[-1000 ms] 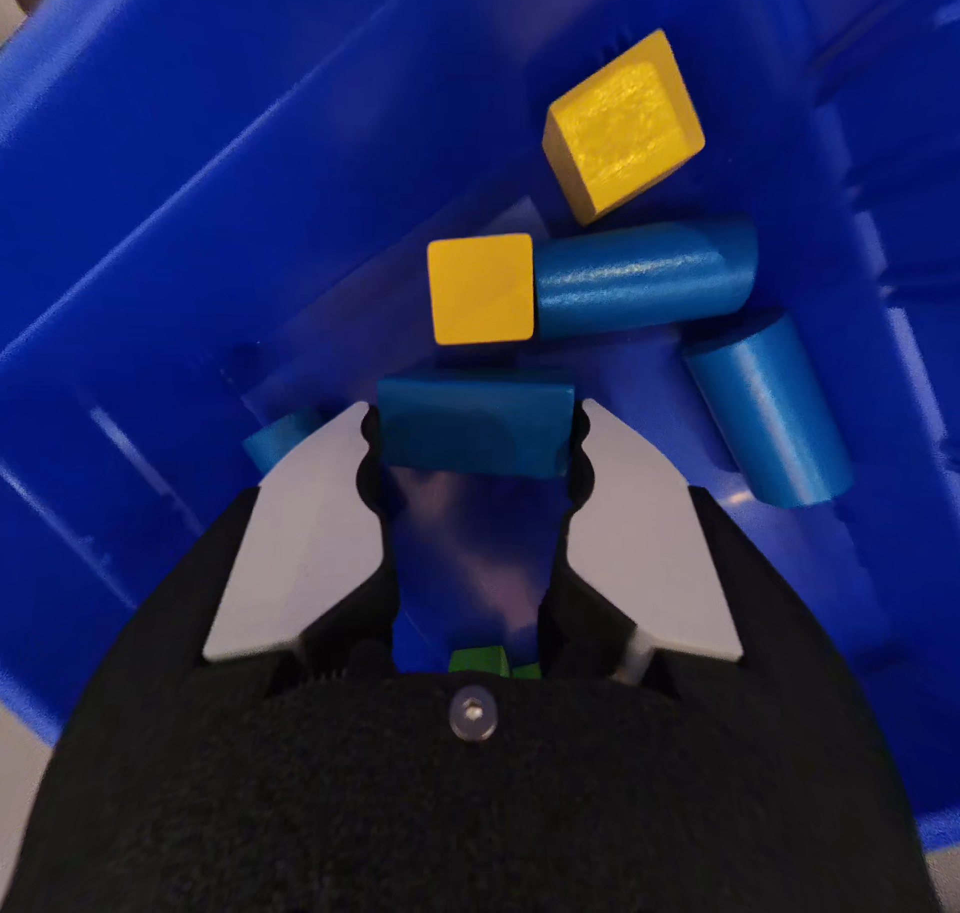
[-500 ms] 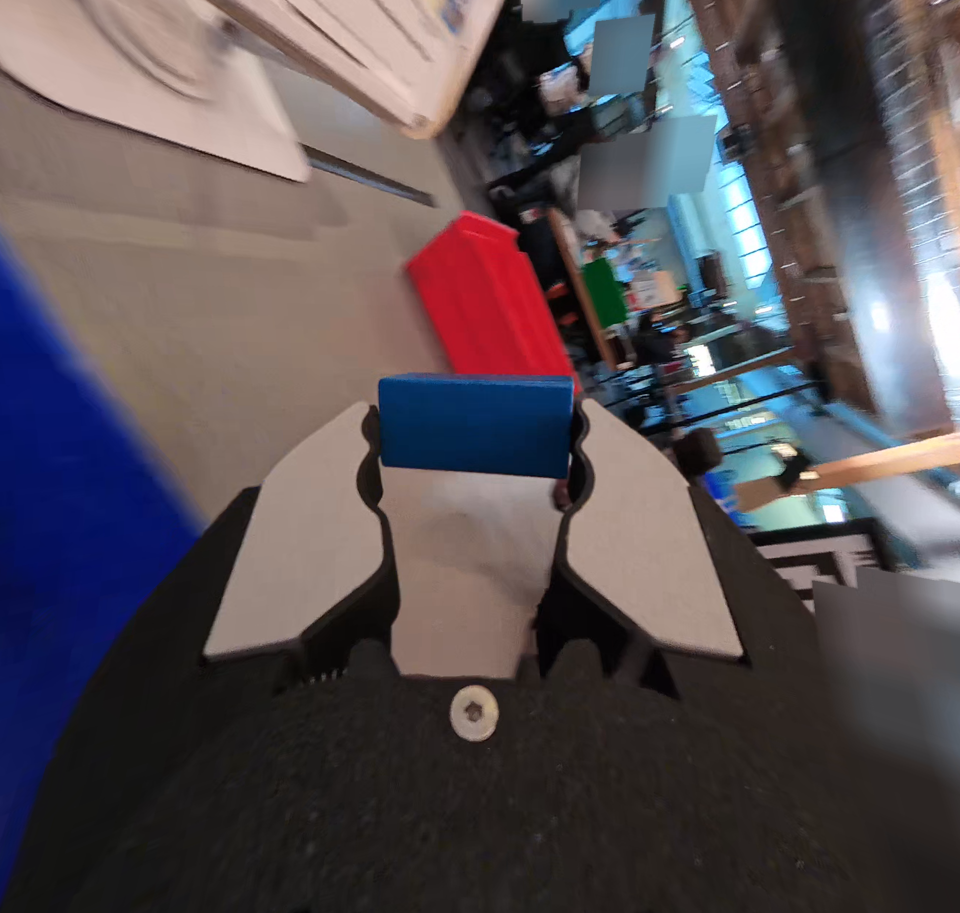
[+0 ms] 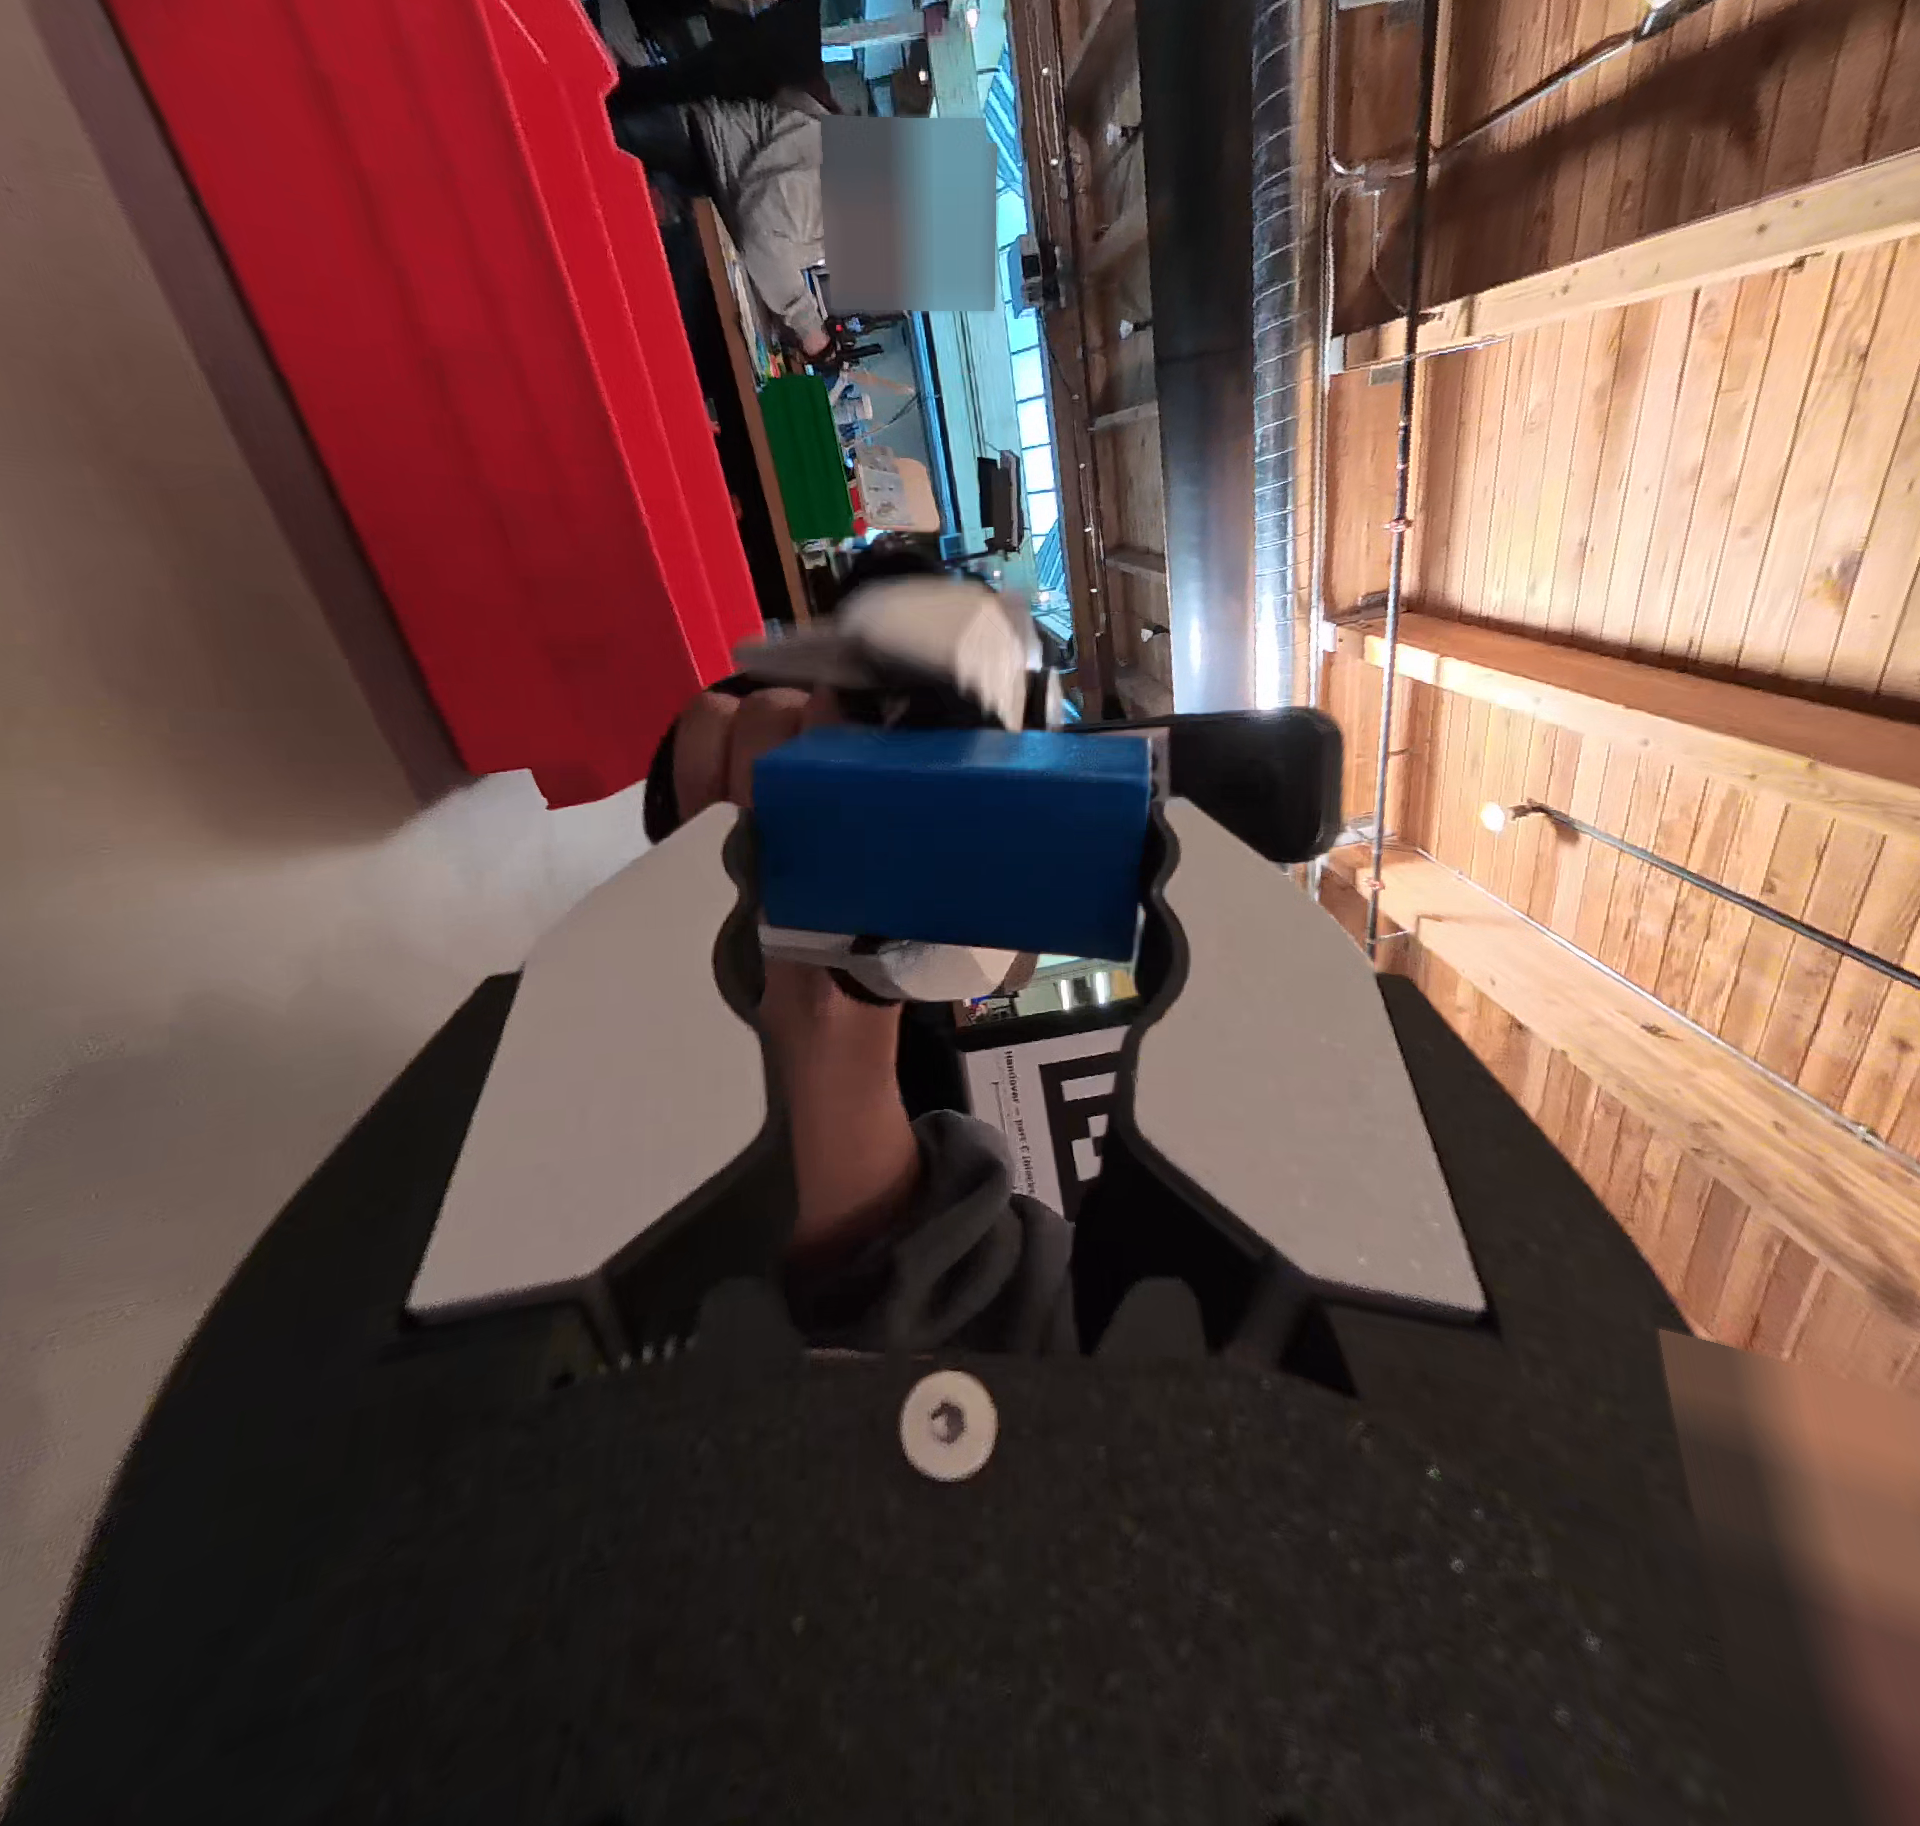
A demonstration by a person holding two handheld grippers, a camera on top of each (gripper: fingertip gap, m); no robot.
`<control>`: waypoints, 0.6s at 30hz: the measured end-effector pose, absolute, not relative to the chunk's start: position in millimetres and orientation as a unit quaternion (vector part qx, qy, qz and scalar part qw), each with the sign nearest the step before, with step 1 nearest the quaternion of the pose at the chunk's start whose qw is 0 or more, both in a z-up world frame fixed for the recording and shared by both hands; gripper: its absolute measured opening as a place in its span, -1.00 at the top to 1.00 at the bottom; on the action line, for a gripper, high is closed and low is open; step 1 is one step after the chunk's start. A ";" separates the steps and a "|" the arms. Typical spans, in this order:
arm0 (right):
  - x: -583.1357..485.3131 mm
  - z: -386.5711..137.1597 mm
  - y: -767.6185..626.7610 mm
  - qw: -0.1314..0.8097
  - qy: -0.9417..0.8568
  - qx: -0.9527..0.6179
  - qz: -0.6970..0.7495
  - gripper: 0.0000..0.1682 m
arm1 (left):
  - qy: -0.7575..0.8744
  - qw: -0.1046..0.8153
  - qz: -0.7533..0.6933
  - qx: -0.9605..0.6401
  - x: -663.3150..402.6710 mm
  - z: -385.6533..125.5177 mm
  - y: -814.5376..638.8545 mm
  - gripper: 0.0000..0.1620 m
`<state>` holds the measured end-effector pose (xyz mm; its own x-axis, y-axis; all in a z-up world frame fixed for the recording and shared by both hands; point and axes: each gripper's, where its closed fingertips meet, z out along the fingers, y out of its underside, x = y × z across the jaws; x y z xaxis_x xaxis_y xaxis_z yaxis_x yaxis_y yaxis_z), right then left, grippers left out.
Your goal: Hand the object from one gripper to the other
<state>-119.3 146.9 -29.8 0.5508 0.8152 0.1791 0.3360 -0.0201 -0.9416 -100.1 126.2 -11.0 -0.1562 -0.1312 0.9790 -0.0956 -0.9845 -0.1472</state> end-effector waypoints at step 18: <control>73.4 34.0 138.8 0.619 -0.197 -0.746 0.144 0.56 | 0.319 0.172 -0.615 -0.701 -180.7 -119.6 8.2 0.29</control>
<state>73.4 138.8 34.0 0.8810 0.4721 0.0296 0.1164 -0.1558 -0.9809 -180.7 8.2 -119.6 0.0405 -0.6586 0.7514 -0.2364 -0.7370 -0.6332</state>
